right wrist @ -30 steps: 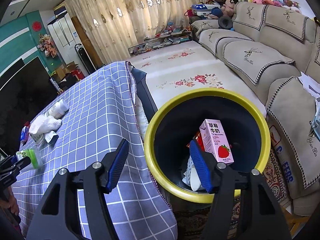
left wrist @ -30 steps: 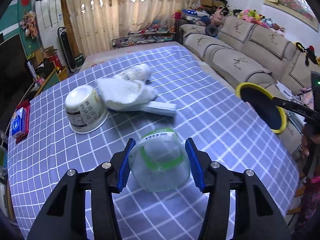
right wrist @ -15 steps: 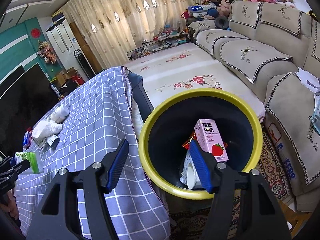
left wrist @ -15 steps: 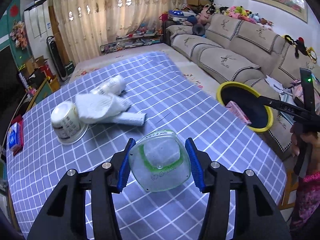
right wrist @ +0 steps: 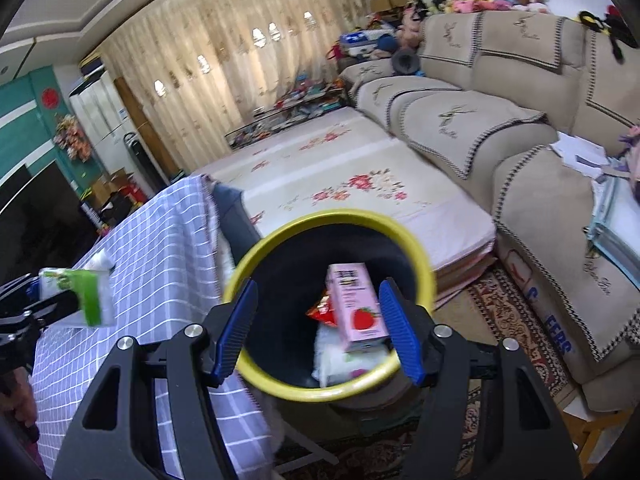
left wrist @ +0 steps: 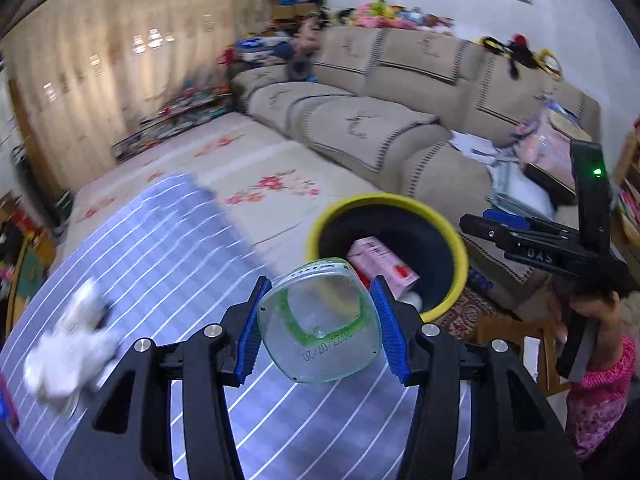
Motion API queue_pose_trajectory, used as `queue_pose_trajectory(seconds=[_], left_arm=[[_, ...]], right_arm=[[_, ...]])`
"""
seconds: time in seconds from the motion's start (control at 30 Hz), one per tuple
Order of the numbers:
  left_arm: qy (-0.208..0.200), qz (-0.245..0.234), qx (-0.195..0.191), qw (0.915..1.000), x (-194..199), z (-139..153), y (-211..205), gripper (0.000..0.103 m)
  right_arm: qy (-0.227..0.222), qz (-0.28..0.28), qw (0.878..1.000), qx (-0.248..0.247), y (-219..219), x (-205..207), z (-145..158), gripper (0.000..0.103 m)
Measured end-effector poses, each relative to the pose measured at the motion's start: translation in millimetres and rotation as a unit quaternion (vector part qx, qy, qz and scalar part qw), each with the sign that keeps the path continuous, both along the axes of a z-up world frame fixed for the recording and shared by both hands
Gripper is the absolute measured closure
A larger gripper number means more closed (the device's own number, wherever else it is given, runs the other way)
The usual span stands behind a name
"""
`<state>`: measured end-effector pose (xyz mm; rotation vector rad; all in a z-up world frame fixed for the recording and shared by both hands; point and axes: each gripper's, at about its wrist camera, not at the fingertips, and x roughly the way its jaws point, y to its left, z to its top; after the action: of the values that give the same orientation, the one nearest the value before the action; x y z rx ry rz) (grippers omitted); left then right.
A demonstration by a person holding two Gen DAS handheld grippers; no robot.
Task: Collect trash
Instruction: 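Carry the green-capped bottle to the bin and release it with the left gripper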
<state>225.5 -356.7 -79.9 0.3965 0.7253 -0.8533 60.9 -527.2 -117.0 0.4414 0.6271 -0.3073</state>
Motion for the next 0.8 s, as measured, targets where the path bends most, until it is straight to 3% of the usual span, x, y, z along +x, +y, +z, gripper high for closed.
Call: queue_pose_trajectory(seconds=[0.2,0.4,0.53,0.6,0.63,0.8], left_arm=[[0.024,-0.041,0.03,0.9984,15.2,-36.1,-83.7,0.052],[0.051,-0.044,0.074,0.995,33.3,-78.3,-127.5,0.052],[0.06,-0.042,0.09,0.9932,38.1,-97.3,-137.5,0.051],[0.057,-0.041,0.089,0.9935,39.3,-100.6,-139.2,0.044],[0.053,-0.04,0.087,0.994,38.9,-99.9,-139.2,0.037],[0.036,-0.032,0.062,0.9969,31.6,-78.9,-121.4,0.035]], right_arm=[[0.008,-0.032,0.999,0.006,-31.5,-18.2,-6.0,0.043],[0.019,-0.049,0.999,0.016,-52.3,-22.4,-16.5,0.043],[0.023,-0.048,0.998,0.024,-57.9,-20.8,-22.2,0.042],[0.022,-0.043,0.999,0.024,-56.5,-19.4,-22.5,0.04],[0.022,-0.041,0.999,0.024,-55.4,-19.3,-22.4,0.039],[0.016,-0.037,0.999,0.02,-50.1,-19.9,-15.3,0.039]])
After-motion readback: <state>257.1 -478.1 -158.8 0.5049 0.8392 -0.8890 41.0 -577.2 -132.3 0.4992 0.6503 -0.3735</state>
